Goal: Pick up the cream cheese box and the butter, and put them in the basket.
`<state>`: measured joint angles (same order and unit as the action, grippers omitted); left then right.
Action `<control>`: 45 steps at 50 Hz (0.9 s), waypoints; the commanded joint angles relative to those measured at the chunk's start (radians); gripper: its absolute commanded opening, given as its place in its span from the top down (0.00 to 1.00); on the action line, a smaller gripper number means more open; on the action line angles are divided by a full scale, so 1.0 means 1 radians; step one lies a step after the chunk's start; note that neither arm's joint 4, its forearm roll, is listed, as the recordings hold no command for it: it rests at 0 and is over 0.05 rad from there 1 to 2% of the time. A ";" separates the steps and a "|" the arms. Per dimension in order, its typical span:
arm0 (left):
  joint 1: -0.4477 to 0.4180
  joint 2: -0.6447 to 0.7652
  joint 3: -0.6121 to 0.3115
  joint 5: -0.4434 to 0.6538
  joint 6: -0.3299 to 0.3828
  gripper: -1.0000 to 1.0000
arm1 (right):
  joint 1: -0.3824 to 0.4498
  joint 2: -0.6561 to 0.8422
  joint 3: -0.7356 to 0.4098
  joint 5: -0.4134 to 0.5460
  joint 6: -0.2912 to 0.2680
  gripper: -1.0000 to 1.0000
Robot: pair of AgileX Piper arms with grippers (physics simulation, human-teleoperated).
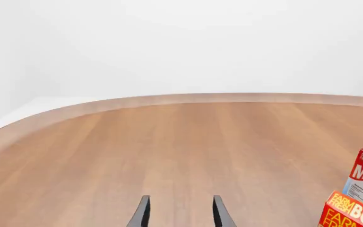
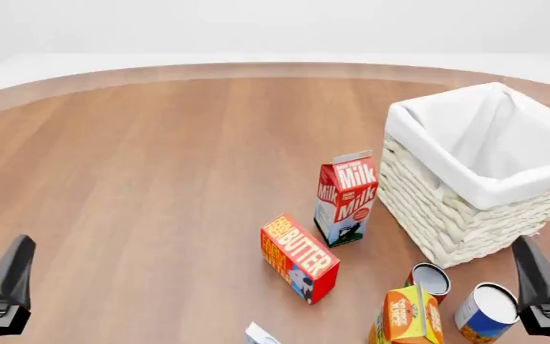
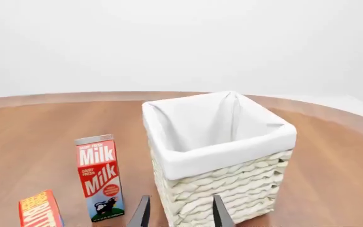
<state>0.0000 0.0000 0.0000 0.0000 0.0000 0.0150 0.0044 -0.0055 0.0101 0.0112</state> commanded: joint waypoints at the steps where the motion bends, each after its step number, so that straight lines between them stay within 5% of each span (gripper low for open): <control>1: 0.000 0.000 0.000 0.000 0.000 0.00 | 0.023 -0.001 -0.048 0.056 0.057 0.00; 7: 0.000 0.000 0.000 0.000 0.000 0.00 | 0.074 0.060 -0.170 0.112 0.042 0.00; 11: 0.000 0.000 0.000 0.000 0.000 0.00 | 0.110 0.243 -0.289 0.072 0.116 0.00; 21: 0.000 0.000 0.000 0.000 0.000 0.00 | 0.260 0.440 -0.469 0.129 0.113 0.00; 24: 0.000 0.000 0.000 0.000 0.000 0.00 | 0.307 0.490 -0.518 0.159 0.155 0.00; 27: 0.000 0.000 0.000 0.000 0.000 0.00 | 0.333 0.525 -0.568 0.186 0.122 0.00; 29: 0.000 0.000 0.000 0.000 0.000 0.00 | 0.392 0.587 -0.606 0.207 0.142 0.00; 31: 0.000 0.000 0.000 0.000 0.000 0.00 | 0.373 0.624 -0.629 0.209 0.229 0.00; 45: 0.000 0.000 0.000 0.000 0.000 0.00 | 0.533 0.875 -0.868 0.236 0.120 0.00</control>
<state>0.0000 0.0000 0.0000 0.0000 0.0000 0.4415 0.7051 -0.7006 0.2140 0.1610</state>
